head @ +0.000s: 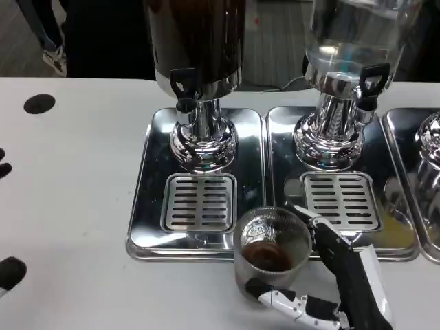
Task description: Grasp the cup under the faucet to collect the drink, then remove the cup.
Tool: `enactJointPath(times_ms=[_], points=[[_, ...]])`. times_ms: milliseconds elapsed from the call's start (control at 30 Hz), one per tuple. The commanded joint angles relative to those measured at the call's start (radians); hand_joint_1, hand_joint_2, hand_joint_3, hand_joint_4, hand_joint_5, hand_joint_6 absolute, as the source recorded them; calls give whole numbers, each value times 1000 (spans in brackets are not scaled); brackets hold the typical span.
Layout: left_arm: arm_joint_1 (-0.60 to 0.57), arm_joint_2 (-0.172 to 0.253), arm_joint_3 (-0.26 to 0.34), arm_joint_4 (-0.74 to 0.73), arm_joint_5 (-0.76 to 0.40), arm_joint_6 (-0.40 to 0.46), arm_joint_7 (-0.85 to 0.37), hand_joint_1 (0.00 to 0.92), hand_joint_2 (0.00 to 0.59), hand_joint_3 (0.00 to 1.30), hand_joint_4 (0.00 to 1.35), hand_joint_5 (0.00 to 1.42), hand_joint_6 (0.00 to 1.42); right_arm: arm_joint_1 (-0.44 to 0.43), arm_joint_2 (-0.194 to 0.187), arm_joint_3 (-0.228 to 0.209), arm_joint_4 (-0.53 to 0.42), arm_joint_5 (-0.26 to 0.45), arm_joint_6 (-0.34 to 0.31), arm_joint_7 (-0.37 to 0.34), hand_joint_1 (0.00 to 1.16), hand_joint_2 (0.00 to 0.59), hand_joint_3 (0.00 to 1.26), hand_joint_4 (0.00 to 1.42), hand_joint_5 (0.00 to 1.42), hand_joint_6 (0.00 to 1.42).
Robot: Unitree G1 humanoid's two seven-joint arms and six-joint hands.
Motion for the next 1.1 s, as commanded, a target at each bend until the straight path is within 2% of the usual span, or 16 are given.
enactJointPath(times_ms=[33,400,733,1100], points=[[1,8,4,-18,16,17,-1,0,0,0,0,0,0,-5,5,-9,27,8,-74,-15,906,197,375,438,439,385],[1,9,9,-40,20,34,-2,0,5,0,0,0,0,-23,16,-21,111,-7,-123,-38,910,197,376,438,439,388],[8,4,10,-49,23,38,-2,0,5,0,0,0,0,-31,20,-30,164,-52,-159,-93,940,185,389,438,456,413],[9,3,12,-52,20,39,-2,0,5,0,0,0,0,-20,20,-25,142,-106,-158,-137,980,159,203,284,392,421]])
